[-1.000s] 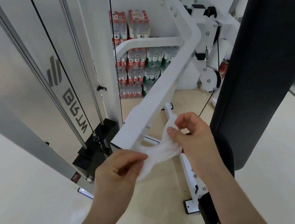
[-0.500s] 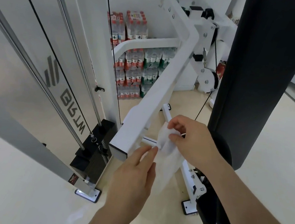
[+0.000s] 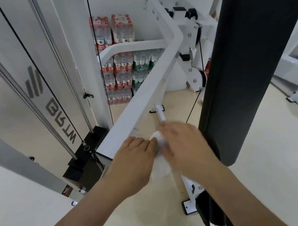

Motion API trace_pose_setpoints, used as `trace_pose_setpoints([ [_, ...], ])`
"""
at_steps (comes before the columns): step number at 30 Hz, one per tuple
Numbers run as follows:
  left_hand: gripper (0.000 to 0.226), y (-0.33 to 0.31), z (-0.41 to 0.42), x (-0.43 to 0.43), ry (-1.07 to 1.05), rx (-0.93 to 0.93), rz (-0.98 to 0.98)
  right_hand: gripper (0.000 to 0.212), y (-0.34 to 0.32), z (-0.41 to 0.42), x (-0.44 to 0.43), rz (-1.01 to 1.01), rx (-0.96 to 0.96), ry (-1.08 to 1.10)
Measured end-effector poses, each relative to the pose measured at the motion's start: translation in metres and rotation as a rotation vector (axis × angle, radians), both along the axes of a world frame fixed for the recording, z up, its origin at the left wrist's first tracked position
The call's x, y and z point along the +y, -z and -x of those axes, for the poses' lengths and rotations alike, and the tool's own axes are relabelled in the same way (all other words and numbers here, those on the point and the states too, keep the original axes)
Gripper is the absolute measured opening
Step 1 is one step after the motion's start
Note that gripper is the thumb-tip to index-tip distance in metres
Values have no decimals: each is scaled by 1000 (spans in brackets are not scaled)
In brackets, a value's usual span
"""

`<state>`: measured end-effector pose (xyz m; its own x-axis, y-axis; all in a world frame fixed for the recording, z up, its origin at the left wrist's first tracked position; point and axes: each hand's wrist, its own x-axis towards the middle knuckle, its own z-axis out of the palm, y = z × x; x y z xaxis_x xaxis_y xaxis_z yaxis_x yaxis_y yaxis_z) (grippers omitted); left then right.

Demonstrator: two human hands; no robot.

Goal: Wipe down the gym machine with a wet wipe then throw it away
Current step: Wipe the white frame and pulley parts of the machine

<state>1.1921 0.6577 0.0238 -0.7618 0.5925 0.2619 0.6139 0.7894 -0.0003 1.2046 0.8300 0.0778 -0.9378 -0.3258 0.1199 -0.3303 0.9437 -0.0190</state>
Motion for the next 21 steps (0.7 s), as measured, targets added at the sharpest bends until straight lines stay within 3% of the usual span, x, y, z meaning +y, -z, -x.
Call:
trace_pose_setpoints([
  [2,53,-4,1,-10,23,-38,16,63,13,-10,-12,-155,-108,-59],
  [3,51,-6,-1,-14,23,-44,23,57,19,-9,-17,-184,-92,-58],
  [5,46,-5,-5,-16,0,-38,17,21,31,3,-23,-194,8,-74],
  [6,43,-3,-7,-16,-20,-29,9,21,31,12,-27,-195,-12,-90],
  [7,41,-1,-9,-15,-34,-17,-5,35,31,21,-29,-232,-39,-126],
  [8,41,1,-10,-15,-39,2,-18,40,27,27,-28,-288,-76,-100],
  [11,50,5,-9,-14,-37,70,17,14,13,34,6,-319,-101,75],
  [12,52,6,-9,-13,-41,87,45,15,10,36,27,-297,-133,170],
  [13,53,6,-10,-10,-51,93,68,24,5,36,47,-245,-206,280],
  [15,52,4,-10,-1,-84,66,90,36,3,30,70,102,-440,494],
  [16,49,2,-9,4,-108,38,72,35,9,26,72,254,-460,551],
  [19,40,1,-3,19,-169,-121,-21,25,30,0,64,394,-276,719],
  [21,38,5,-2,23,-151,-156,-72,25,35,-30,56,501,-273,817],
])
